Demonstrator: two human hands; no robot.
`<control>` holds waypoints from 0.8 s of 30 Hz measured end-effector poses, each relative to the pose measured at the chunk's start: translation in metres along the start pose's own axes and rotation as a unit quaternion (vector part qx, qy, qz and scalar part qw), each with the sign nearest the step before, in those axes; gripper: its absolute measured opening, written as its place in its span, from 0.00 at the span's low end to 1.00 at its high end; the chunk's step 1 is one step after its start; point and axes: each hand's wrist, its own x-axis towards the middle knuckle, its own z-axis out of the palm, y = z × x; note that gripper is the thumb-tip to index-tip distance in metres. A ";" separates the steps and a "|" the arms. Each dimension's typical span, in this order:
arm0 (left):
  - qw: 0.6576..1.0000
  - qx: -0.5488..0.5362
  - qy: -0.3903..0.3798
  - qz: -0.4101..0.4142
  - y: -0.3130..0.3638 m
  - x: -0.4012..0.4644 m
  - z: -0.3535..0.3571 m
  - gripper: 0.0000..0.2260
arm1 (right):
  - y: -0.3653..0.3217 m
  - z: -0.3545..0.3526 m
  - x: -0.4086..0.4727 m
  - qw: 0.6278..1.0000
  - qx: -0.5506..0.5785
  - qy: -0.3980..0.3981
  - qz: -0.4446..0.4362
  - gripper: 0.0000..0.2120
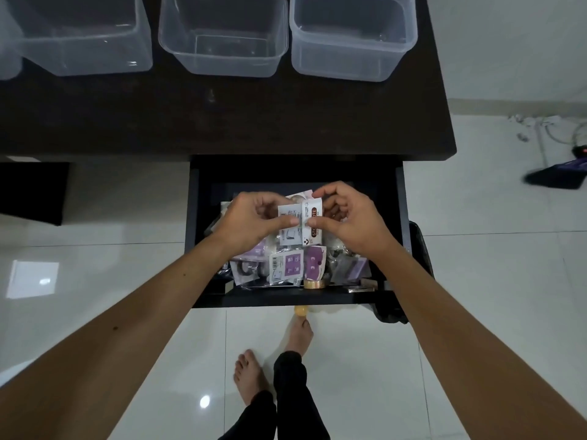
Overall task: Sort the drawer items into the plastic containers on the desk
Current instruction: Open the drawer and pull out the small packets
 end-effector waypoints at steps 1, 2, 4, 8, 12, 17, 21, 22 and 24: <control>1.000 0.006 -0.004 -0.001 -0.001 0.000 0.000 0.12 | 0.000 -0.003 -0.001 1.000 -0.017 0.005 -0.003 0.21; 1.000 0.012 -0.004 -0.001 -0.002 0.000 -0.001 0.09 | 0.001 -0.007 -0.003 0.999 -0.047 0.013 -0.006 0.21; 1.000 0.015 0.003 -0.009 -0.005 0.000 -0.004 0.06 | 0.010 -0.018 -0.004 0.989 -0.143 0.020 0.004 0.23; 0.999 0.013 0.033 -0.024 -0.011 0.000 -0.011 0.07 | 0.025 -0.030 -0.004 0.949 -0.303 -0.054 0.061 0.29; 0.997 0.013 0.067 -0.025 -0.015 0.000 -0.014 0.09 | 0.019 -0.025 -0.006 0.952 -0.300 -0.046 0.046 0.21; 0.997 -0.023 0.076 -0.012 -0.018 0.000 -0.019 0.16 | 0.015 -0.032 -0.012 0.977 -0.211 -0.018 0.037 0.07; 0.996 -0.043 0.072 0.023 -0.015 -0.001 -0.018 0.20 | 0.008 -0.039 -0.010 0.989 -0.134 0.005 0.057 0.08; 0.996 -0.044 0.072 0.029 -0.016 -0.001 -0.017 0.19 | 0.006 -0.042 -0.009 0.992 -0.113 0.011 0.060 0.10; 0.996 -0.042 0.077 0.033 -0.017 -0.001 -0.017 0.20 | 0.003 -0.048 -0.009 0.996 -0.073 0.017 0.055 0.13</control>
